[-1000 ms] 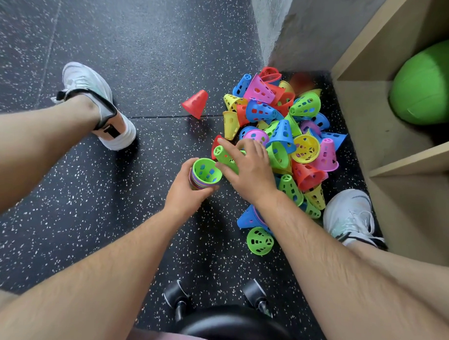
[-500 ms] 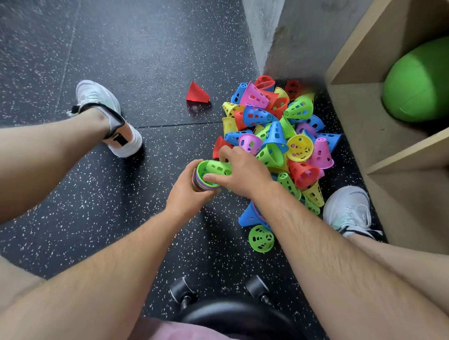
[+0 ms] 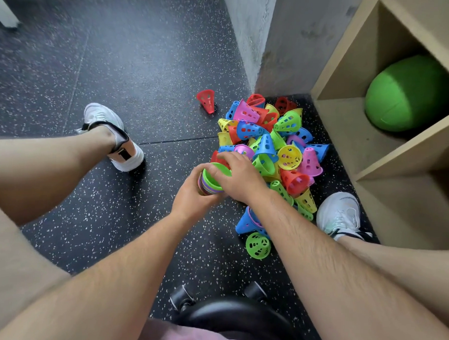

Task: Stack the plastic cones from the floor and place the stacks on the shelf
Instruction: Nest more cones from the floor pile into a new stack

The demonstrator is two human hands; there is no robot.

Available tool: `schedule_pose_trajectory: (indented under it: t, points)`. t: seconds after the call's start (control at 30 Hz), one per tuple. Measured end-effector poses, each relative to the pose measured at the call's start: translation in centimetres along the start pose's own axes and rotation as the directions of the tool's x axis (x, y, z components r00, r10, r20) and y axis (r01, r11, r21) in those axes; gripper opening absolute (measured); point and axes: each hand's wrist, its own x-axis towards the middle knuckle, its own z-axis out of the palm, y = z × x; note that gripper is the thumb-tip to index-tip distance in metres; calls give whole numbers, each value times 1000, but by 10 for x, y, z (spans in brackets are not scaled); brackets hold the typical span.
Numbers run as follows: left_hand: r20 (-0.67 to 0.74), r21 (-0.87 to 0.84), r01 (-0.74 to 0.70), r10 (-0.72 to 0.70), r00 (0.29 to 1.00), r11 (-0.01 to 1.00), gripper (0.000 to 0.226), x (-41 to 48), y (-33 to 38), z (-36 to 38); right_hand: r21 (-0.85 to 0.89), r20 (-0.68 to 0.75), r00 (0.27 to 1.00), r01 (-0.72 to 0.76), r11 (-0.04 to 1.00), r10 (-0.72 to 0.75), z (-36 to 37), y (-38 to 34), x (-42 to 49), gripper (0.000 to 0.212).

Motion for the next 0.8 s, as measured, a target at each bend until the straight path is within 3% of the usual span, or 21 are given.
schedule_pose_trajectory:
  t: [0.17, 0.33, 0.47, 0.67, 0.8]
  points:
    - [-44, -23, -18, 17, 999, 1000, 59, -2, 6, -1, 4, 90, 996, -16, 1000, 15, -4, 4, -14, 66]
    - [27, 17, -21, 20, 999, 1000, 58, -3, 15, 2, 84, -35, 998, -41, 996, 44, -11, 8, -32, 45]
    - [175, 132, 12, -35, 984, 991, 66, -11, 3, 17, 8, -165, 984, -62, 998, 62, -1, 37, -70, 28]
    - [310, 272, 31, -118, 943, 962, 70, -28, -14, 39, -181, -62, 978, -205, 962, 197, 8, 84, -117, 28]
    - [324, 328, 39, -151, 934, 944, 70, -25, -19, 44, -258, 17, 978, -198, 946, 209, 10, 94, -121, 40]
